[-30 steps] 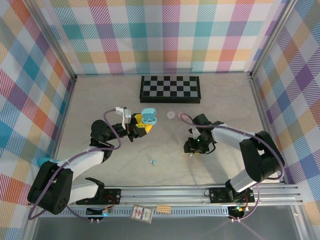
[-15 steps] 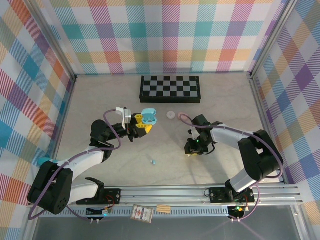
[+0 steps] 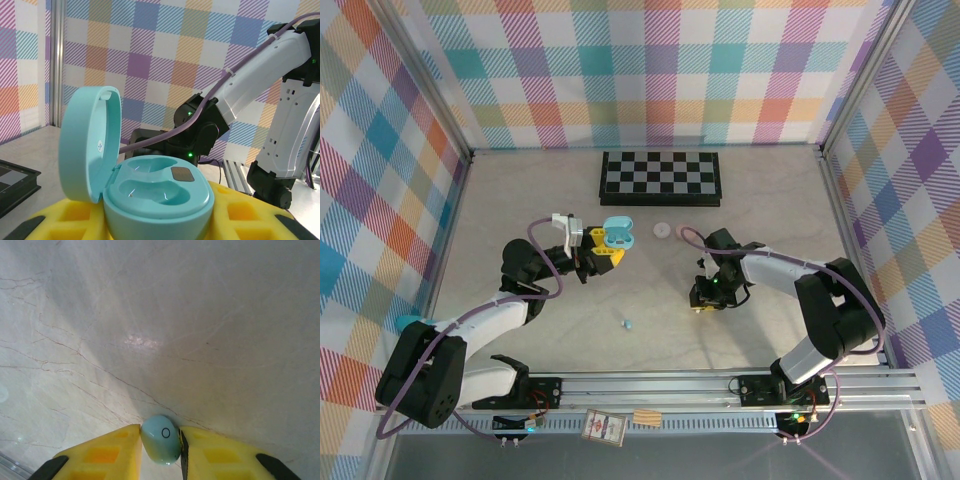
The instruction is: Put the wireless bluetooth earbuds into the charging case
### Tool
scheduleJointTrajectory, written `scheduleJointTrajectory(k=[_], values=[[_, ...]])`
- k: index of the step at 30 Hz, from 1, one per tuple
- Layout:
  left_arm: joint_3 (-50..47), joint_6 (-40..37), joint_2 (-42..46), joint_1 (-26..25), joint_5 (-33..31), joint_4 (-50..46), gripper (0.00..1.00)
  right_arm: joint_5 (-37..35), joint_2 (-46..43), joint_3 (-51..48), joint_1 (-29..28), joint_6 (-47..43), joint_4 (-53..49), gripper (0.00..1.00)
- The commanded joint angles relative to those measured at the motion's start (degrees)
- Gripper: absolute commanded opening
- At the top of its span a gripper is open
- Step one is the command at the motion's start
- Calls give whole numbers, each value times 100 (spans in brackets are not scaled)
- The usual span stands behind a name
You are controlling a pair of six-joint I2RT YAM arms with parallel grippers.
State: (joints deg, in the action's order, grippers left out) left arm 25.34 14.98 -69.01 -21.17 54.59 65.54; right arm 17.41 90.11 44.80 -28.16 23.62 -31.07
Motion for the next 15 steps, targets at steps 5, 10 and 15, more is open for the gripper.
scheduleJointTrajectory(k=[5,10,15], values=[[164,-49,-50,69,167,206,33,61,36,60,-23,124,187,23],[155,-47,-51,69,176,230,33,61,-19,62,-36,169,206,26],[155,-19,-62,69,180,250,33,96,-89,69,-23,187,217,28]])
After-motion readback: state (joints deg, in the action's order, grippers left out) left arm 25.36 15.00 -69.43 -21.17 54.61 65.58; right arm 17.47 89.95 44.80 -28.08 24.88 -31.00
